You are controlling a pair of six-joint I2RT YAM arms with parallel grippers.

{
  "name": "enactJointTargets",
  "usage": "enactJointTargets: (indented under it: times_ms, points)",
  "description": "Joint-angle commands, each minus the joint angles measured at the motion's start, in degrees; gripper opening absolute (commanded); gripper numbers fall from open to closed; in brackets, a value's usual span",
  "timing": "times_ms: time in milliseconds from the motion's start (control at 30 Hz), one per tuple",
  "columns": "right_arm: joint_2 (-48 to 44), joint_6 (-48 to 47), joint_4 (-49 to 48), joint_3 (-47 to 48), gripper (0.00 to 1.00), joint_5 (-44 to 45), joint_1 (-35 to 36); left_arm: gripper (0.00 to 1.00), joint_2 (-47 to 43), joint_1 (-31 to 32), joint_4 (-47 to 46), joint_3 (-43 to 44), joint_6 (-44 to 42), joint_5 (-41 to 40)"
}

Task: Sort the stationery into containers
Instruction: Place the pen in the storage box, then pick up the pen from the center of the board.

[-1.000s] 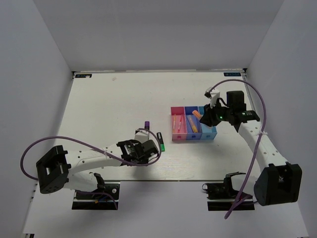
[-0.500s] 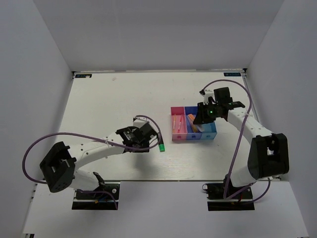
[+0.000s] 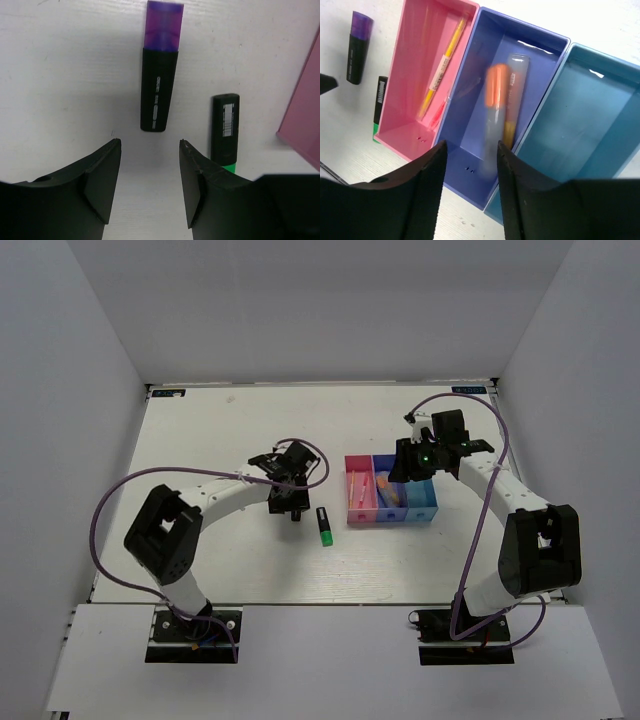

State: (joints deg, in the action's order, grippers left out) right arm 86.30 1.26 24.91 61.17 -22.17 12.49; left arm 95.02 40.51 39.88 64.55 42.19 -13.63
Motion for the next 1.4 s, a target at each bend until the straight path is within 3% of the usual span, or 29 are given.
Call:
enactJointTargets:
  times_ms: [0,200,400,433,500,667,767,900,967,1000,1067,1133,1167,1200,1233,1367]
  points:
    - [-0.6,0.1,-0.7,2.4,0.49,-0.9,0.2,0.61,1.9,-1.6,-0.9,4.0,-1.0,3.1]
    - [-2.5,0.2,0.5,2.3,0.49,-1.4,0.2,0.61,6.7,-4.0,0.1,7.5,-1.0,2.7]
    - [-11.5,-4.4,-0.4,-2.2,0.32,-2.0,-0.4,0.61,11.3,-4.6,0.9,10.9,-2.2,1.9]
    - [-16.6,-3.5,-2.5,-4.6,0.30,-0.4,-0.4,0.61,13.2,-4.9,1.3,12.2,-2.3,2.1]
    - [-18.9,-3.2,-3.1,-7.4,0.40,-0.2,-1.3,0.60,14.6,-4.8,1.3,13.7,-2.5,2.0]
    - [-21.3,-4.8,3.1,-7.9,0.39,-4.0,-1.9,0.53,17.1,-4.7,2.6,15.1,-2.4,0.1]
    - [-24.6,-4.0,2.4,-9.7,0.28,-2.9,-2.0,0.36,17.7,-4.4,4.2,14.3,-1.7,-1.6]
    - [-29.0,-3.3,0.8,-12.8,0.28,-1.2,-2.4,0.06,16.9,-4.5,4.3,12.4,-1.9,-2.5]
    - [-29.8,-3.3,0.9,-13.6,0.34,-1.3,-2.8,0.00,15.1,-4.3,4.9,11.8,-2.4,-2.3]
    - [-30.0,-3.7,0.8,-13.9,0.59,-1.5,-2.9,0.00,14.4,-3.6,4.9,12.0,-3.3,-2.2]
    - [-30.7,-4.5,0.1,-15.2,0.85,-0.4,-3.1,0.00,10.9,-2.1,5.4,13.2,-4.0,-2.3]
    - [-31.2,-5.2,-0.8,-16.4,0.91,2.1,-3.2,0.00,9.0,-0.2,5.7,14.5,-5.4,-1.6]
    - [-32.2,-5.0,-3.1,-17.5,0.84,5.9,-3.2,0.00,6.9,1.1,6.0,17.7,-5.7,-0.3]
    - [-32.4,-3.6,-3.8,-17.8,0.63,10.8,-3.3,0.00,6.4,2.5,6.3,18.8,-5.8,0.2]
    - [-32.7,-2.8,-4.3,-18.4,0.08,16.3,-3.3,0.00,6.0,3.2,5.9,20.2,-6.5,0.5]
    - [-33.8,-1.6,-5.1,-18.4,0.05,24.8,-4.5,0.00,7.9,6.9,3.9,29.5,-5.8,6.8]
